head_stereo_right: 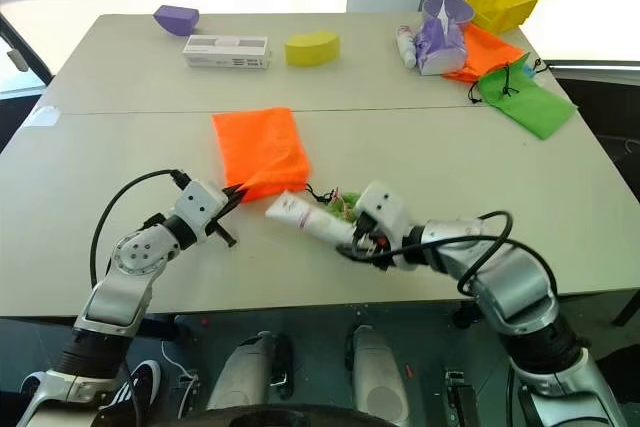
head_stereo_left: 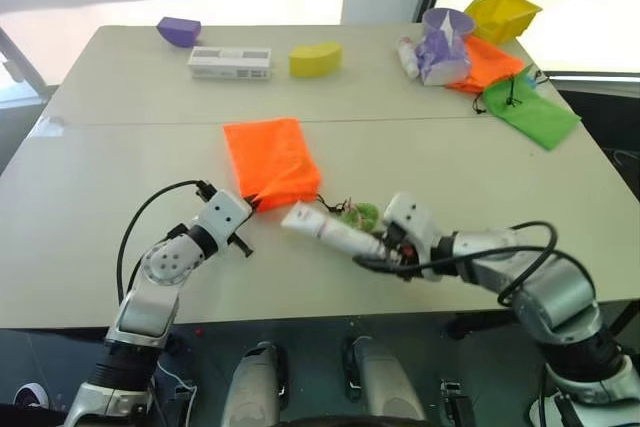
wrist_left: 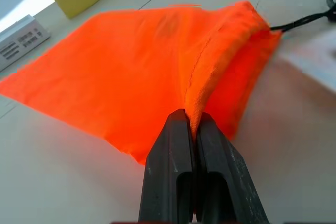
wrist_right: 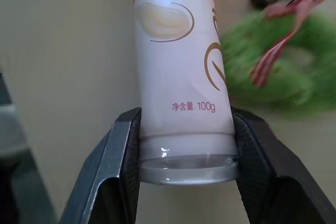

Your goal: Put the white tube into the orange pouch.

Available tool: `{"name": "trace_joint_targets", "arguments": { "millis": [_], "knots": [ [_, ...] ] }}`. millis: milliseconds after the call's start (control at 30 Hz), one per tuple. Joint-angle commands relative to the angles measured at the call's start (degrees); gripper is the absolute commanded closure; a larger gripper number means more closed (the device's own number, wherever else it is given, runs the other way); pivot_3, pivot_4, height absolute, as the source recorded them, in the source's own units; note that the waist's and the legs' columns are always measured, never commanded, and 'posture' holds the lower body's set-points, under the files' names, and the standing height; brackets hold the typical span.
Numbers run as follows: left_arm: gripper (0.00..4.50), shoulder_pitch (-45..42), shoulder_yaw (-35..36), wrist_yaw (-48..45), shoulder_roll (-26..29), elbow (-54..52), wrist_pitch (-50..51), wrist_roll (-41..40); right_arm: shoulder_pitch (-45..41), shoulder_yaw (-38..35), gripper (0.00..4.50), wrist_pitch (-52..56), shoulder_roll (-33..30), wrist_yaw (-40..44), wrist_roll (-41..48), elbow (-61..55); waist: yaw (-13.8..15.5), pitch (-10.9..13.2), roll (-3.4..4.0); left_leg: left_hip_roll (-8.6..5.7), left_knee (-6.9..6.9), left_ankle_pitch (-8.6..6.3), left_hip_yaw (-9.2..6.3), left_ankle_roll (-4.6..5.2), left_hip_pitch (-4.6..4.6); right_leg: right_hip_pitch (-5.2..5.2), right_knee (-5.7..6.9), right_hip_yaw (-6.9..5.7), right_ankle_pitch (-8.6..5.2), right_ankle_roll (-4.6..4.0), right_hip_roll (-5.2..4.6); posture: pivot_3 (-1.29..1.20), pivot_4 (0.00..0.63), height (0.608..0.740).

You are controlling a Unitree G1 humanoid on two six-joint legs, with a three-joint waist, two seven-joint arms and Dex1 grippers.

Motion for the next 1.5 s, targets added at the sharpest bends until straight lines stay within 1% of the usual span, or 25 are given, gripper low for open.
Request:
{"name": "trace_joint_targets", "arguments": {
  "millis": [33,100,200,300,367,500,633,800,900,1000,1133,1167,1300,1433,1500],
  "knots": [
    [4.50,-0.01,-0.25,-0.22,-0.35,-5.36,3.25,-1.15,-1.76,0.38,2.68,-2.73,1.20,-2.68,-1.71,-1.32,0.17,0.00,0.00,0.00,0.00,0.00,0.00,0.00,0.02,0.02,0.00,0.00,0.05,-0.02,0.01,0.00,0.150,0.740],
    [4.50,0.30,-0.76,-0.59,-0.17,-6.63,4.43,-0.93,-2.51,1.07,2.68,-3.10,3.06,-4.52,-2.48,-0.09,0.22,0.00,-0.01,0.01,0.01,0.00,-0.03,0.00,0.02,0.01,0.01,-0.01,0.12,-0.09,0.05,0.00,0.150,0.740],
    [4.50,0.91,-1.38,-1.18,0.14,-8.26,5.80,-0.76,-3.63,-0.45,2.68,-2.34,7.19,-7.26,-2.13,2.09,0.20,-0.01,-0.01,0.05,0.00,0.00,-0.08,0.00,0.04,-0.02,0.04,-0.01,0.15,-0.13,0.17,0.00,0.150,0.740],
    [4.50,1.57,-1.59,-1.34,-0.05,-9.97,8.04,-1.20,-3.68,-0.95,2.68,-1.76,7.81,-7.88,-1.95,2.28,0.41,-0.01,-0.01,0.07,0.00,0.01,-0.09,0.00,0.00,-0.06,0.04,0.00,0.14,-0.10,0.24,0.00,0.150,0.740],
    [4.50,1.71,-2.03,-1.54,-0.10,-11.09,9.10,-1.37,-4.02,0.00,2.68,-2.02,7.78,-8.81,-2.98,3.25,0.44,-0.01,-0.01,0.06,0.00,0.01,-0.07,0.00,-0.03,-0.05,0.00,0.00,0.11,-0.06,0.22,0.00,0.150,0.740],
    [4.50,2.13,-3.51,-1.80,-0.52,-13.18,10.91,-1.39,-6.07,-0.18,2.68,-1.43,12.14,-12.70,-3.62,6.09,0.26,-0.01,-0.01,0.02,0.01,0.01,-0.02,0.00,-0.03,-0.04,-0.04,0.04,0.12,-0.05,0.19,0.00,0.150,0.740],
    [4.50,2.75,-4.33,-2.03,-0.44,-14.68,12.07,-1.67,-6.84,0.69,2.68,-1.08,15.08,-15.03,-4.52,7.28,0.31,-0.01,-0.01,0.05,0.01,0.01,-0.04,0.01,0.00,-0.06,0.06,0.06,0.12,-0.05,0.26,0.00,0.150,0.740],
    [4.50,2.53,-4.91,-1.73,-0.96,-15.43,12.82,-1.71,-7.06,4.37,2.68,-2.52,14.71,-14.02,-5.67,7.60,0.23,-0.02,-0.02,0.05,0.01,0.01,-0.04,0.01,0.01,-0.07,0.09,0.07,0.12,-0.05,0.29,0.00,0.150,0.740],
    [4.50,1.94,-4.87,-1.88,-1.49,-15.57,13.13,-2.35,-9.08,4.86,2.68,-4.18,15.97,-14.82,-7.12,10.01,0.00,-0.02,-0.02,0.05,0.02,0.01,-0.03,0.01,0.03,-0.07,0.12,0.08,0.12,-0.05,0.29,0.00,0.150,0.740],
    [4.50,2.03,-5.07,-2.40,-0.56,-15.87,12.24,-1.57,-9.99,5.95,2.68,-5.98,13.91,-13.89,-8.99,10.74,0.05,-0.02,-0.02,0.02,0.04,0.02,-0.05,0.01,0.06,-0.08,0.19,0.09,0.14,-0.08,0.34,0.00,0.150,0.740],
    [4.50,1.94,-3.04,-1.70,0.20,-15.12,10.43,-1.32,-8.38,5.56,2.68,-7.49,7.37,-8.68,-8.51,7.79,0.55,-0.02,-0.02,0.03,0.04,0.02,-0.06,0.01,0.04,-0.11,0.22,0.09,0.13,-0.07,0.33,0.00,0.150,0.740],
    [4.50,1.97,-2.82,-1.73,0.49,-14.95,9.90,-1.29,-8.70,4.98,2.68,-8.08,6.68,-8.74,-9.08,8.81,0.51,-0.02,-0.02,0.03,0.05,0.02,-0.05,0.00,0.02,-0.10,0.19,0.09,0.13,-0.07,0.31,0.00,0.150,0.740],
    [4.50,3.01,-1.99,-3.50,2.35,-15.36,6.90,-2.46,-9.44,4.52,2.68,-9.64,6.78,-8.98,-9.89,10.96,0.14,-0.02,-0.02,0.02,0.05,0.02,0.03,0.01,0.03,-0.08,0.11,0.15,0.13,-0.07,0.29,0.00,0.150,0.740],
    [4.50,3.84,-1.41,-3.84,3.92,-15.36,5.41,-2.28,-8.11,5.14,2.68,-9.43,5.64,-4.61,-7.28,7.52,0.29,-0.02,-0.02,0.03,0.04,0.02,0.00,0.01,0.03,-0.13,0.14,0.15,0.13,-0.07,0.39,0.00,0.150,0.740],
    [4.50,4.15,-1.14,-4.32,4.42,-15.37,4.72,-2.60,-7.96,6.02,2.68,-9.98,5.16,-3.62,-7.65,6.89,0.34,-0.02,-0.02,0.05,0.04,0.02,-0.01,0.00,0.02,-0.16,0.16,0.15,0.13,-0.07,0.42,0.00,0.150,0.740]
  ]
}}
